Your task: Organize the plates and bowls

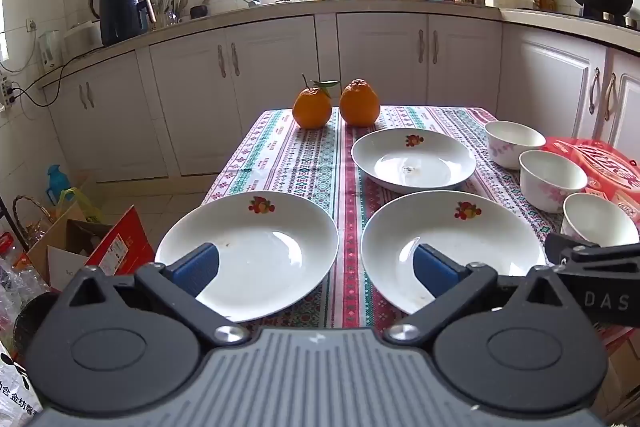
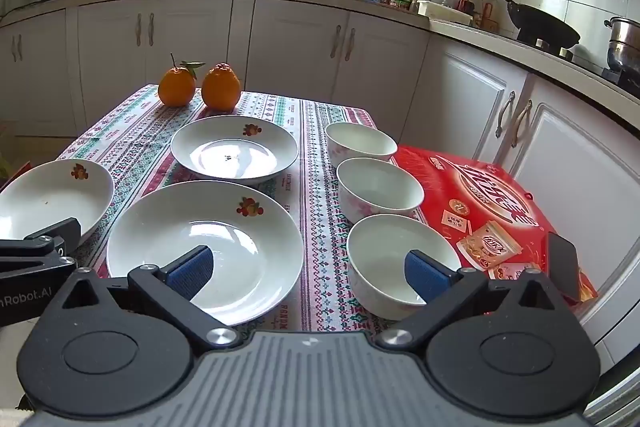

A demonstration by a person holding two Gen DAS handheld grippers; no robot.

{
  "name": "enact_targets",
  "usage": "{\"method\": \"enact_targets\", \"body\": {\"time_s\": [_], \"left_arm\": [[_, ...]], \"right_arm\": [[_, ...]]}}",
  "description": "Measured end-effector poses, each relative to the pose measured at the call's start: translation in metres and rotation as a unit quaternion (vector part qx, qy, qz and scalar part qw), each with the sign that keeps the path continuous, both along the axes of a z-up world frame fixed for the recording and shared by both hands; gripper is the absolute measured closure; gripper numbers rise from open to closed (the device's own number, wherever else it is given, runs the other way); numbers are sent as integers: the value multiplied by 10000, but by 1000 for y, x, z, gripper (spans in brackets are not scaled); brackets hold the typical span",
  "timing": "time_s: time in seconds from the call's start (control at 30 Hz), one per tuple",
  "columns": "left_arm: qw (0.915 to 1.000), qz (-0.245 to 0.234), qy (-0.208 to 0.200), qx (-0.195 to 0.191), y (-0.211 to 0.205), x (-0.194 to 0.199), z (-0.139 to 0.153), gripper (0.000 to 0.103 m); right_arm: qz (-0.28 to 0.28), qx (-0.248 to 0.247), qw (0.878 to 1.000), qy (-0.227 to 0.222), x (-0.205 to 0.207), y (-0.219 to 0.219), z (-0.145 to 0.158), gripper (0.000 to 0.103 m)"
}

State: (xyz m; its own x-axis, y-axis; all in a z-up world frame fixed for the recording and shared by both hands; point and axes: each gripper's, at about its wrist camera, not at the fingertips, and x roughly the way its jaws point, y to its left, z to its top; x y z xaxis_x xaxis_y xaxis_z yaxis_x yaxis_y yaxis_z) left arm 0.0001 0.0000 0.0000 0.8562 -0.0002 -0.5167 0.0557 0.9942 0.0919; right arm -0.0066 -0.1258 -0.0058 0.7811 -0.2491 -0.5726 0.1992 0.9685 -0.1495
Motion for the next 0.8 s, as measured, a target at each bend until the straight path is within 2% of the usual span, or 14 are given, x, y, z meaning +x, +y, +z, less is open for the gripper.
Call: {"method": "enact_targets", "body": {"time_s": [0.8], "left_arm": [[10000, -28, 17, 17, -2, -2, 0, 1]], "right_arm": [[-37, -23, 10000, 28, 0, 1, 1, 0]]}}
